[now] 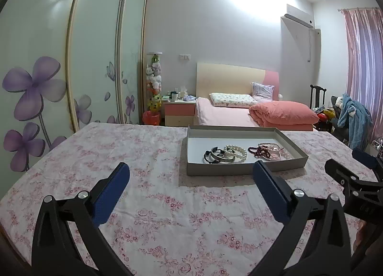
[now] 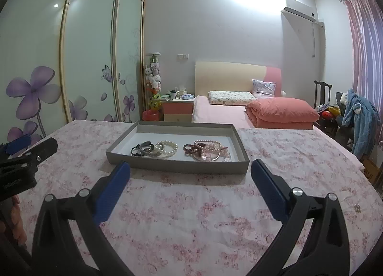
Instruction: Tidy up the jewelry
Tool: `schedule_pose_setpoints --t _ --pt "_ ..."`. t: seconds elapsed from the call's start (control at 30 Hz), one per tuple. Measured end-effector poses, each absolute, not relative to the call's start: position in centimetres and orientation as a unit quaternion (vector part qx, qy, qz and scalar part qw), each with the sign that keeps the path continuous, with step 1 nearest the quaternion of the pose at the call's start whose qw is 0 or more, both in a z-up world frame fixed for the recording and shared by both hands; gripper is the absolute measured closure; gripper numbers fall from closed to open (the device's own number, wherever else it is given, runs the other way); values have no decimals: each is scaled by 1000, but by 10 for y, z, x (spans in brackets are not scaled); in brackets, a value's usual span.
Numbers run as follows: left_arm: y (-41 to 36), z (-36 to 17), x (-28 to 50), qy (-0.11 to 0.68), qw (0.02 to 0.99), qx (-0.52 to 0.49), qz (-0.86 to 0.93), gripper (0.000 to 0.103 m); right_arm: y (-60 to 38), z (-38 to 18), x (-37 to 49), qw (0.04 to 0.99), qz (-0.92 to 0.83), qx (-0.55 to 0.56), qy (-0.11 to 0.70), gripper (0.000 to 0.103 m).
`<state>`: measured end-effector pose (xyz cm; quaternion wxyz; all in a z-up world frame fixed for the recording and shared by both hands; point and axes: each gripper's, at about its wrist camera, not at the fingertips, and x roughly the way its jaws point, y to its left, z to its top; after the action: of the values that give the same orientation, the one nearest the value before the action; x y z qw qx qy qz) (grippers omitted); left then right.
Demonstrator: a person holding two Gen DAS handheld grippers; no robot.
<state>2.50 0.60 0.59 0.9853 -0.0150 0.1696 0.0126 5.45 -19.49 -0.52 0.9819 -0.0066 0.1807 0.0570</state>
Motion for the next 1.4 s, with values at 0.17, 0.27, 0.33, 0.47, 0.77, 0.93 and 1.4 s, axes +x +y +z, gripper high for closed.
schedule_pose_setpoints --t 0.17,0.27,0.33,0.47,0.77,0.93,1.4 --pt "5 5 24 171 985 -14 15 2 -196 -7 53 982 54 -1 181 4" --pt "4 4 23 172 985 -14 13 2 -197 -7 53 982 51 3 181 4" --pt "3 4 23 173 985 -13 14 2 -198 -7 53 982 49 7 181 4" --pt "2 4 23 173 985 -13 12 2 -200 -8 53 982 49 13 184 4" --pt "1 3 24 176 984 -12 12 2 -203 -10 55 981 51 20 187 4" --pt "-1 2 26 180 984 -13 11 2 -204 -11 56 980 51 22 189 4" --pt "-1 0 29 188 982 -13 11 2 -204 -13 56 980 50 24 192 4"
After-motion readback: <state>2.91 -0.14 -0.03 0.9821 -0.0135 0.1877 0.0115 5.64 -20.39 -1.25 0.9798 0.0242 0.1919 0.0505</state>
